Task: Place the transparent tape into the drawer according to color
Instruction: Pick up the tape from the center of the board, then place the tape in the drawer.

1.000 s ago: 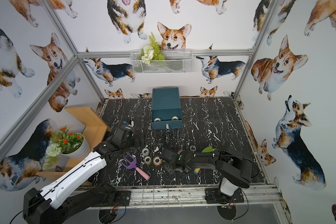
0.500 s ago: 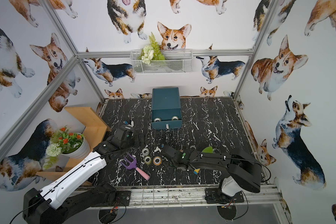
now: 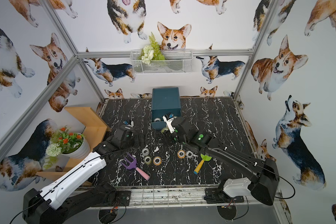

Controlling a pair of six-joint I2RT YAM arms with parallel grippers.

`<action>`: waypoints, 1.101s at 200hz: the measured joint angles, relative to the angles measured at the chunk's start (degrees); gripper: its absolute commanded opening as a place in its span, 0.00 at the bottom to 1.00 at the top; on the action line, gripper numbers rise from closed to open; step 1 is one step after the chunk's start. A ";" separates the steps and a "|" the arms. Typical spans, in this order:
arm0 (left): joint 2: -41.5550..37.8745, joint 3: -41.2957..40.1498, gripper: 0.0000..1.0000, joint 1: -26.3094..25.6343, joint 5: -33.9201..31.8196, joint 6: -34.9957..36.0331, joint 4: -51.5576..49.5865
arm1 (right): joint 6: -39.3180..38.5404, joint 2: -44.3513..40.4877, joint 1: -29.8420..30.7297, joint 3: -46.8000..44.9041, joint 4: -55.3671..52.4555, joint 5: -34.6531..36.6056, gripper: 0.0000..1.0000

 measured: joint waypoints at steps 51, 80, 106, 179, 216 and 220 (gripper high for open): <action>-0.39 0.15 0.98 0.00 0.42 0.00 -0.07 | -2.51 11.06 -7.78 16.33 -1.22 0.13 0.49; -1.36 0.33 0.98 0.11 0.44 0.00 -0.26 | -3.02 18.29 -8.70 21.35 -3.23 0.74 0.49; -2.23 0.33 0.98 0.15 0.44 0.00 -0.28 | -3.04 20.87 -9.11 21.46 -4.81 2.08 0.50; -2.73 0.26 0.98 0.17 1.29 0.63 -1.01 | -2.99 24.33 -9.68 22.14 -6.03 3.41 0.69; -3.74 0.26 0.98 0.17 1.49 0.83 -1.81 | -2.99 23.93 -9.68 23.58 -6.01 3.39 0.69; -3.91 0.28 0.98 0.17 1.49 0.83 -1.84 | -2.99 23.61 -9.68 23.56 -6.01 3.34 0.69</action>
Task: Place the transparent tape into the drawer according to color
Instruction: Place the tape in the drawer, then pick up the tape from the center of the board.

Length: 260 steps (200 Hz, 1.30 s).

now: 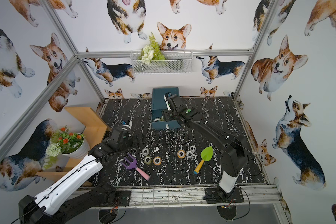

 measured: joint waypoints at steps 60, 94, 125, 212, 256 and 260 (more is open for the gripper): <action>-1.03 2.21 0.98 -0.02 1.53 0.61 -1.81 | 1.79 -8.96 1.16 -3.56 5.25 -3.65 0.69; -1.62 2.43 0.98 -0.13 2.99 0.57 -2.45 | 2.40 -11.19 4.13 -4.70 5.62 -4.42 0.69; -1.99 2.16 0.98 -0.35 4.26 0.59 -3.06 | 3.19 -16.35 7.37 -10.14 6.01 -3.98 0.69; 0.00 -3.15 0.96 -2.01 7.45 0.37 -2.91 | 7.78 -36.17 8.04 -33.35 8.85 -4.13 0.69; 5.99 -4.96 0.90 -6.80 7.67 -1.29 -1.99 | 9.29 -39.78 8.13 -39.17 9.84 -2.78 0.69; 6.56 -4.94 0.90 -7.37 7.34 -1.64 -1.99 | 9.31 -39.87 8.13 -39.47 9.84 -2.71 0.69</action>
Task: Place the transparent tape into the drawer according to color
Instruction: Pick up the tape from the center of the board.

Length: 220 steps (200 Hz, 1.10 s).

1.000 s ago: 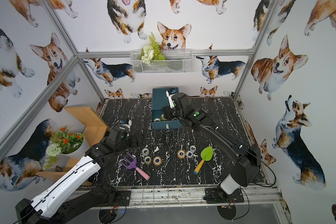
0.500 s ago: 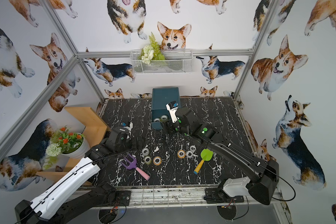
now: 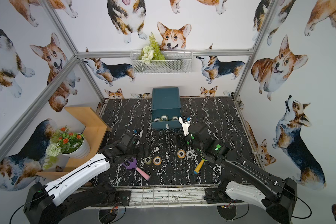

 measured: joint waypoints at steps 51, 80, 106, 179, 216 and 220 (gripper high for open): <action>6.49 0.39 0.85 -5.14 -3.80 -0.79 -2.19 | 0.26 -1.01 -0.04 -1.99 0.11 1.38 0.69; 9.68 1.46 0.85 -7.32 -5.70 -1.60 -3.67 | 0.22 -1.68 -0.02 -2.25 0.13 2.10 0.68; 12.46 1.46 0.83 -7.69 -6.69 -2.05 -4.55 | 0.22 -2.38 -0.02 -2.38 0.13 2.78 0.69; 19.80 0.81 0.65 -7.74 -4.35 -2.29 -0.15 | 0.13 -3.37 -0.04 -2.47 0.13 3.43 0.69; 22.12 0.83 0.60 -7.74 -4.37 -2.47 0.85 | -0.09 -3.54 -0.02 -2.47 0.11 4.28 0.69; 22.36 0.87 0.60 -7.74 -4.39 -2.49 0.90 | -0.11 -3.54 -0.02 -2.47 0.11 4.31 0.69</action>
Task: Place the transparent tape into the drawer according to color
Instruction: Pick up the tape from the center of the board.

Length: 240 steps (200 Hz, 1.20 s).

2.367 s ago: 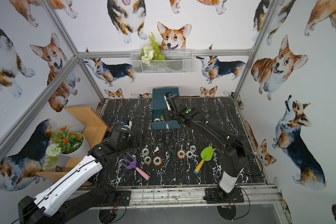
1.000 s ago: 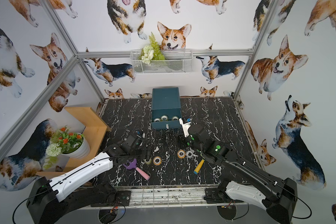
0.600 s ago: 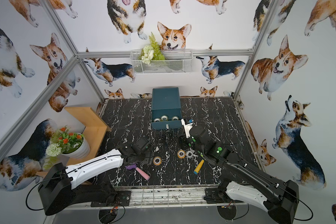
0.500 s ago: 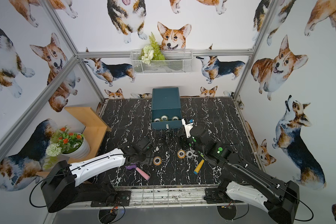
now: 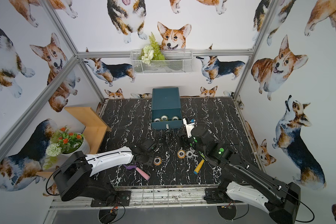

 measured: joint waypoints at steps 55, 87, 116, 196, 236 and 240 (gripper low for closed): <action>2.21 0.66 0.44 0.00 -0.22 -0.24 0.68 | -0.37 -0.22 0.00 0.00 -0.04 0.59 0.69; -0.07 0.87 0.41 0.00 -0.17 -0.22 -0.55 | -0.90 -0.22 -0.24 0.00 -0.09 1.44 0.69; -5.81 3.69 0.41 0.00 -0.17 -0.24 -3.56 | -1.27 -0.22 -0.24 0.00 -0.09 2.21 0.70; -17.29 24.76 0.43 0.02 -2.27 0.79 -17.81 | -0.72 -0.35 -1.22 -0.57 -0.09 3.06 0.70; -12.76 38.64 0.43 0.96 -3.61 3.78 -20.76 | 0.09 -1.53 -1.49 -0.74 -0.07 3.04 0.70; -12.00 39.93 0.43 1.14 -3.72 4.04 -20.61 | 0.11 -1.53 -1.49 -0.81 -0.07 3.04 0.70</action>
